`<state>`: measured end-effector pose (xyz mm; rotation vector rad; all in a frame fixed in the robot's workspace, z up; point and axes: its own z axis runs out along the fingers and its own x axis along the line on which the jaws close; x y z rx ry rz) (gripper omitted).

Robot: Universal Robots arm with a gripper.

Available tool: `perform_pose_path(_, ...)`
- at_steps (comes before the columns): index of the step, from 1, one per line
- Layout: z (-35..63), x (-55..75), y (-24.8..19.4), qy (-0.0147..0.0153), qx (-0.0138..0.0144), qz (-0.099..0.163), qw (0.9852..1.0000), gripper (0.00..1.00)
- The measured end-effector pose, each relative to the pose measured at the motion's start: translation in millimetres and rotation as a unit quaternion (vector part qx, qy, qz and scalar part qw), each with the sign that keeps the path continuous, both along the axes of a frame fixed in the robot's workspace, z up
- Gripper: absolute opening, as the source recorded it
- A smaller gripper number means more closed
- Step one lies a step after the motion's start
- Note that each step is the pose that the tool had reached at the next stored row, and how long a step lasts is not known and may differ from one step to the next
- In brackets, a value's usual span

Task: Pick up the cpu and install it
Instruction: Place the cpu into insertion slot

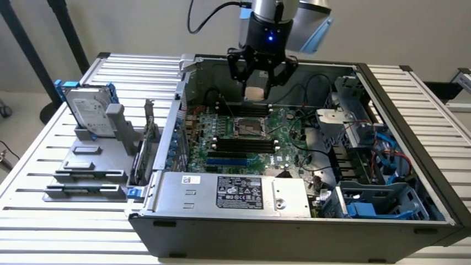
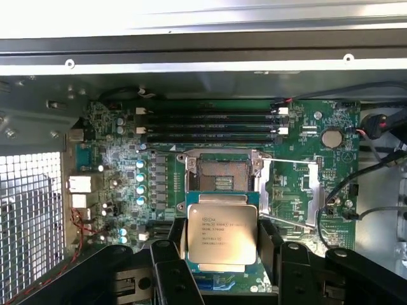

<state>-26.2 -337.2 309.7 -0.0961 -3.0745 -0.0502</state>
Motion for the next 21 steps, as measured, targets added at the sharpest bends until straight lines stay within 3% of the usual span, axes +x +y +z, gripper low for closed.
perform_pose_path(6, -8.4, 0.0, 0.0, 0.0003, -0.0001, -0.054, 0.9985, 0.55)
perform_pose_path(11, -15.3, 0.0, 0.0, 0.0006, -0.0001, -0.1, 0.995, 0.55)
perform_pose_path(16, -22.0, 0.0, 0.0, 0.001, -0.0003, -0.145, 0.9894, 0.55)
perform_pose_path(21, -28.6, 0.0, 0.0, 0.0015, -0.0004, -0.19, 0.9818, 0.55)
